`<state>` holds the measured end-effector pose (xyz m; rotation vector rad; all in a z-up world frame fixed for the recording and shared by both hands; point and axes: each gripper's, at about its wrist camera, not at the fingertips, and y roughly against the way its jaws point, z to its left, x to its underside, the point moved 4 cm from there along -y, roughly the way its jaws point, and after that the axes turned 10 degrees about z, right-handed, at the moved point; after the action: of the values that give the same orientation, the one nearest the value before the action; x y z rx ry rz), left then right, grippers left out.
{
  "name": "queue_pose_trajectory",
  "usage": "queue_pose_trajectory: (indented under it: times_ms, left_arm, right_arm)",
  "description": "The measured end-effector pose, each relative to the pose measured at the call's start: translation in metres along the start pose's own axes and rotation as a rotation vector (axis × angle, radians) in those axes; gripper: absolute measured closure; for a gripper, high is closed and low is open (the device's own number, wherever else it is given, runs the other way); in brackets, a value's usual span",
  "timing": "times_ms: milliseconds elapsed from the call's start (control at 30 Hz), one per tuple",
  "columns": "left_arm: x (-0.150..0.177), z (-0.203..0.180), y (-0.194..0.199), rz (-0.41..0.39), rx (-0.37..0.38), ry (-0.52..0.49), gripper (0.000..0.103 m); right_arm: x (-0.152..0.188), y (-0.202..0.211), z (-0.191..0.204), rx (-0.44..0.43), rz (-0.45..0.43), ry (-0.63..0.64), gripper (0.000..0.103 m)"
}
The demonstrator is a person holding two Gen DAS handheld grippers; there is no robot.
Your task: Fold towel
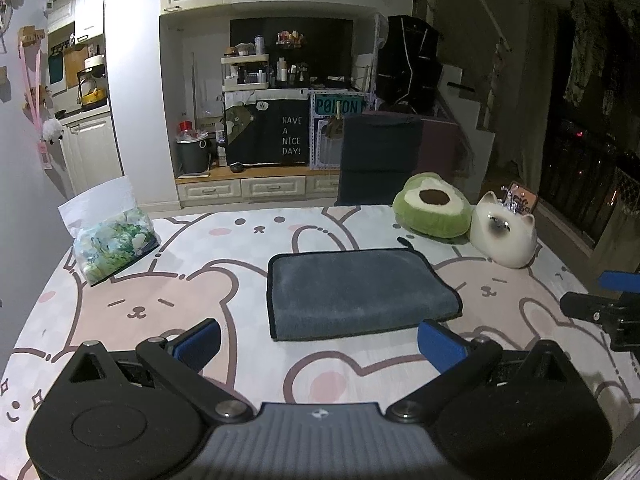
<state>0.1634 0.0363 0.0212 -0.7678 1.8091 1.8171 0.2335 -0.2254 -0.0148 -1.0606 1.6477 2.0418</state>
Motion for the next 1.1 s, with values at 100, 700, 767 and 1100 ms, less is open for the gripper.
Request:
queue_pose_trajectory:
  times_ms: [100, 700, 767, 1100]
  left_arm:
    - [0.008, -0.003, 0.003, 0.006, -0.003, -0.011, 0.0]
    - [0.036, -0.012, 0.027, -0.03, -0.019, -0.016, 0.0]
    - [0.038, -0.014, 0.03, -0.039, -0.023, -0.024, 0.0]
    - [0.049, -0.016, 0.041, -0.059, -0.014, -0.037, 0.0]
  right_arm:
    - [0.005, 0.004, 0.003, 0.003, -0.005, 0.009, 0.0]
    - [0.032, 0.037, 0.018, 0.002, -0.048, 0.043, 0.0]
    - [0.031, 0.04, 0.018, 0.003, -0.053, 0.042, 0.0]
    - [0.042, 0.051, 0.02, 0.005, -0.051, 0.043, 0.0]
